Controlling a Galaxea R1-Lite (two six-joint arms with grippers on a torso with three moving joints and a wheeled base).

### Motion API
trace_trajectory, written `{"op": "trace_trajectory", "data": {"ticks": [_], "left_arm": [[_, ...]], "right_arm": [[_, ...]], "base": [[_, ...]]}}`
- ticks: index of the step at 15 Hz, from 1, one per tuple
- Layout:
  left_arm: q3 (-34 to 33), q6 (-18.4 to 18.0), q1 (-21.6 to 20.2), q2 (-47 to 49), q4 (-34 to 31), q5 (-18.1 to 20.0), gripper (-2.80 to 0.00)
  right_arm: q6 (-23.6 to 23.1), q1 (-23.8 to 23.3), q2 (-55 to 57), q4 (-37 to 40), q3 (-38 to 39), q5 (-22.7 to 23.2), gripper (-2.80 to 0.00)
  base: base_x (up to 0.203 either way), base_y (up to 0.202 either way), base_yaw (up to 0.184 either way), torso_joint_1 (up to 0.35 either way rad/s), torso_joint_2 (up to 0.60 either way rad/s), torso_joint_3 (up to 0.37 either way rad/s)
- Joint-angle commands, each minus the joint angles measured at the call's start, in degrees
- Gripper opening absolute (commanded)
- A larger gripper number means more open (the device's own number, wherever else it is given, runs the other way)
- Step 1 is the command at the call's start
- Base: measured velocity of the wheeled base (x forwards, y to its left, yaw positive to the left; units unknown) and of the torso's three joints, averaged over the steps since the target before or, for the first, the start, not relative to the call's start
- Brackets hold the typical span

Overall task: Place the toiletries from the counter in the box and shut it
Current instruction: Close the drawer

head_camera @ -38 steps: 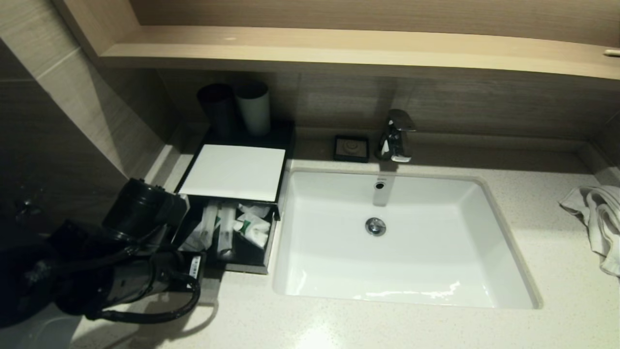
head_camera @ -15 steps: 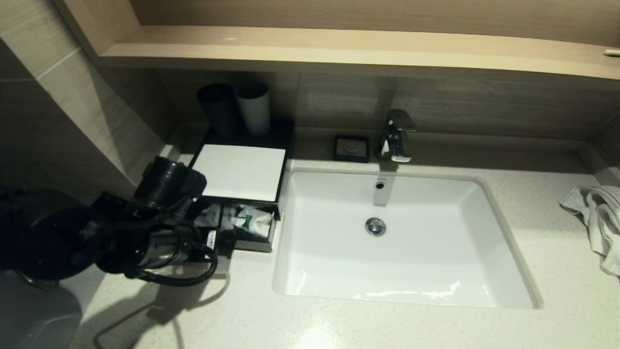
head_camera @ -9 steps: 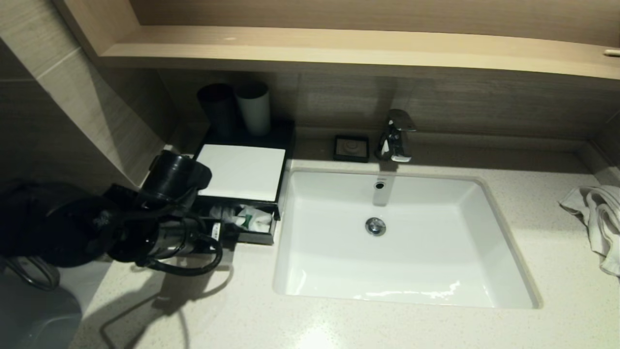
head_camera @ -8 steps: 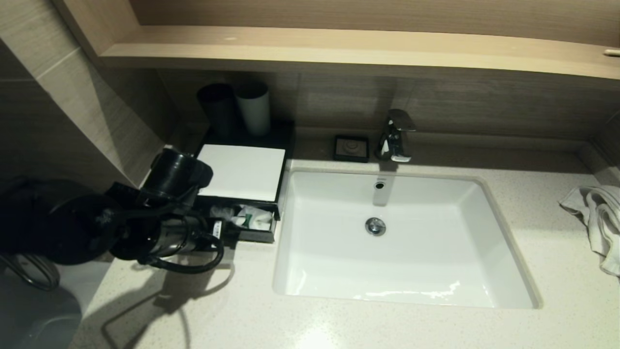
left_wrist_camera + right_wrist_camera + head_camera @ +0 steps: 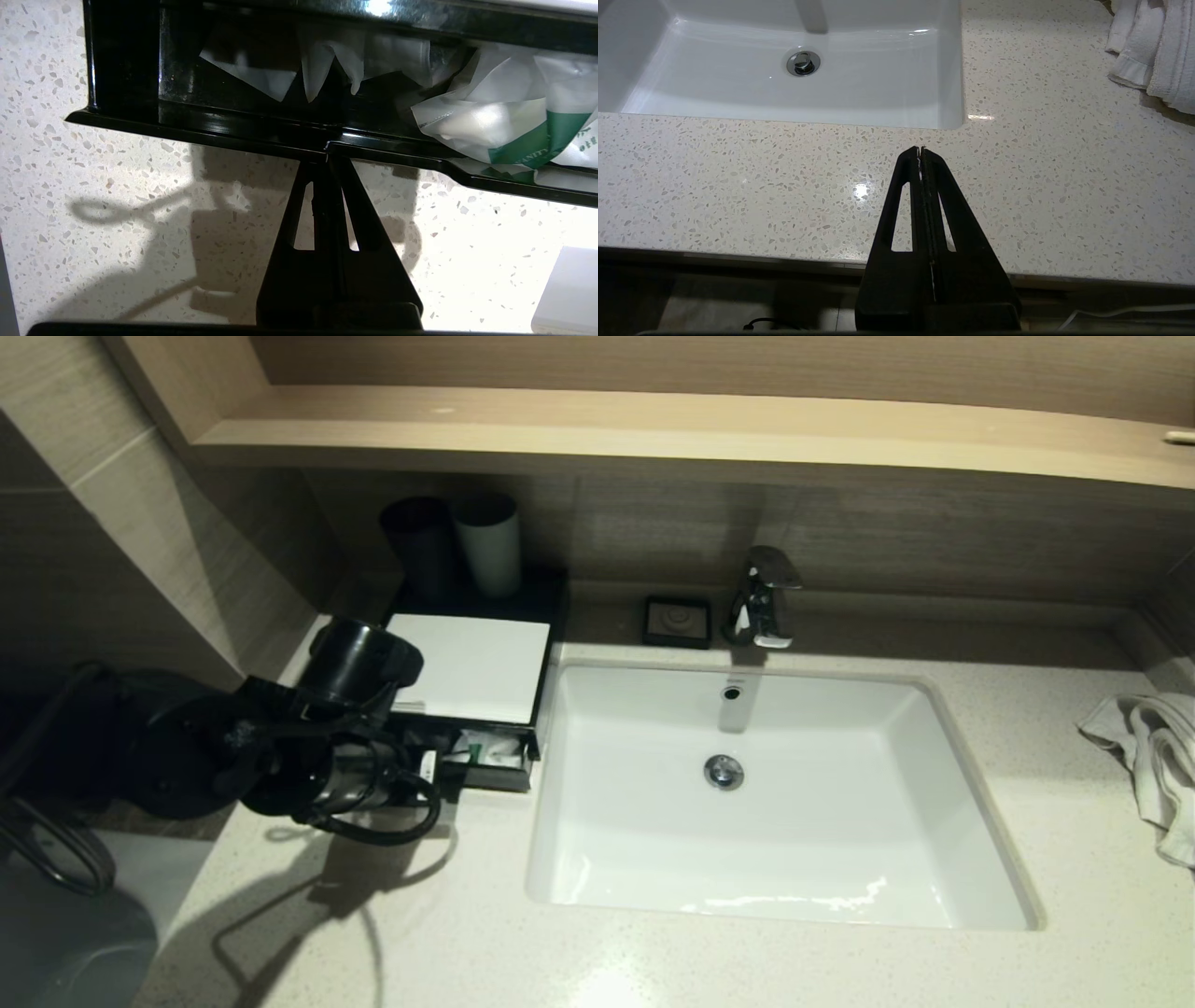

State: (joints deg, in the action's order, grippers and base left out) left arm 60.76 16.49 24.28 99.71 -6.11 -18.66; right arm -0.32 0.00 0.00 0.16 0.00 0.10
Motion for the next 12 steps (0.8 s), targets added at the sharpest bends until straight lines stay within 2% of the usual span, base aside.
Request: {"op": "trace_trajectory", "data": {"ticks": [1,12], "left_arm": [[0.78,0.21,-0.2,1.2,0.06,-0.15,-2.8],[5.24,0.21,-1.43,3.53,0.04,-0.06,-2.8]], "right_arm": [[-0.03,0.0,0.0,0.02,0.0,-0.01,-2.8],[-0.03,0.0,0.0,0.02,0.0,-0.01,-2.8]], "base": [[0.0,0.0,0.0,0.0,0.0,0.0],[0.0,0.0,0.0,0.0,0.0,0.0]]}}
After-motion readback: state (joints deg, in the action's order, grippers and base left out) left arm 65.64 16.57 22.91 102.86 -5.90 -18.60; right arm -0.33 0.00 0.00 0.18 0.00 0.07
